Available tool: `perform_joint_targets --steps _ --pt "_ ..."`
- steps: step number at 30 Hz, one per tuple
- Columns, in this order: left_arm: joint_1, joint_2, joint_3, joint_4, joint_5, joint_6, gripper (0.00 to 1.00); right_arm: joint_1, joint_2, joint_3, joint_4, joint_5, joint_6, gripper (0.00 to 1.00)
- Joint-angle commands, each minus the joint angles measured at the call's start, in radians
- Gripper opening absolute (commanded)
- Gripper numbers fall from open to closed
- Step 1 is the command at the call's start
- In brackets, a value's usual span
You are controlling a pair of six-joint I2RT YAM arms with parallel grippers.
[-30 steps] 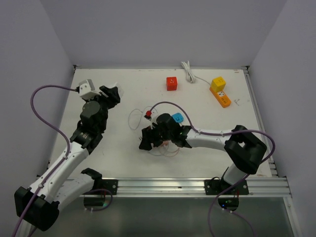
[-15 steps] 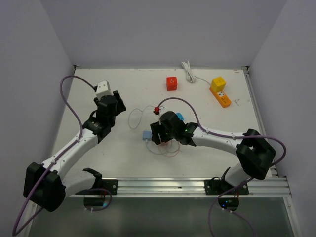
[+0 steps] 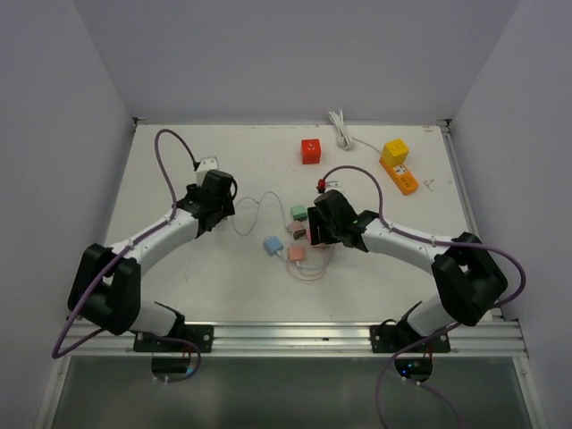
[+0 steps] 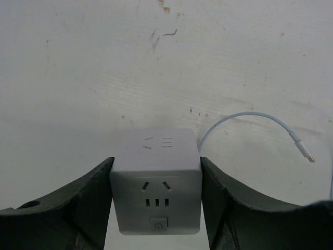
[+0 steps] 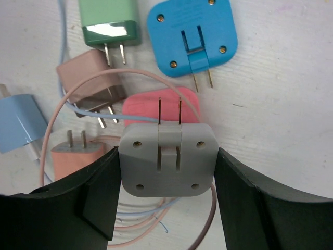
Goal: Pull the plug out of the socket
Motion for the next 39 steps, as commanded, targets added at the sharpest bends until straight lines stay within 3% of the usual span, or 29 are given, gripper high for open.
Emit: perform_joint_targets --steps 1,9,18,21,30,37,39 --pt "0.004 0.053 0.089 -0.043 -0.072 0.015 0.04 -0.008 0.001 -0.003 -0.034 0.038 0.029 0.05" --pt "0.004 0.244 0.237 -0.221 -0.221 0.033 0.07 -0.013 0.093 0.025 -0.054 0.022 0.038 0.08" --pt "0.008 0.386 0.365 -0.255 -0.192 0.087 0.23 -0.011 0.161 0.074 0.001 -0.083 0.037 0.24" --pt "0.008 0.395 0.380 -0.234 -0.147 0.099 0.42 -0.007 0.179 0.083 0.032 -0.120 0.046 0.31" --pt "0.009 0.320 0.406 -0.177 -0.021 0.115 0.83 0.028 0.267 0.147 0.095 -0.199 0.078 0.41" --pt "0.038 0.180 0.431 -0.184 0.019 0.125 0.97 0.082 0.368 0.284 0.089 -0.212 0.078 0.49" --pt "0.055 0.145 0.434 -0.186 0.043 0.130 0.99 0.096 0.394 0.335 0.082 -0.218 0.072 0.57"
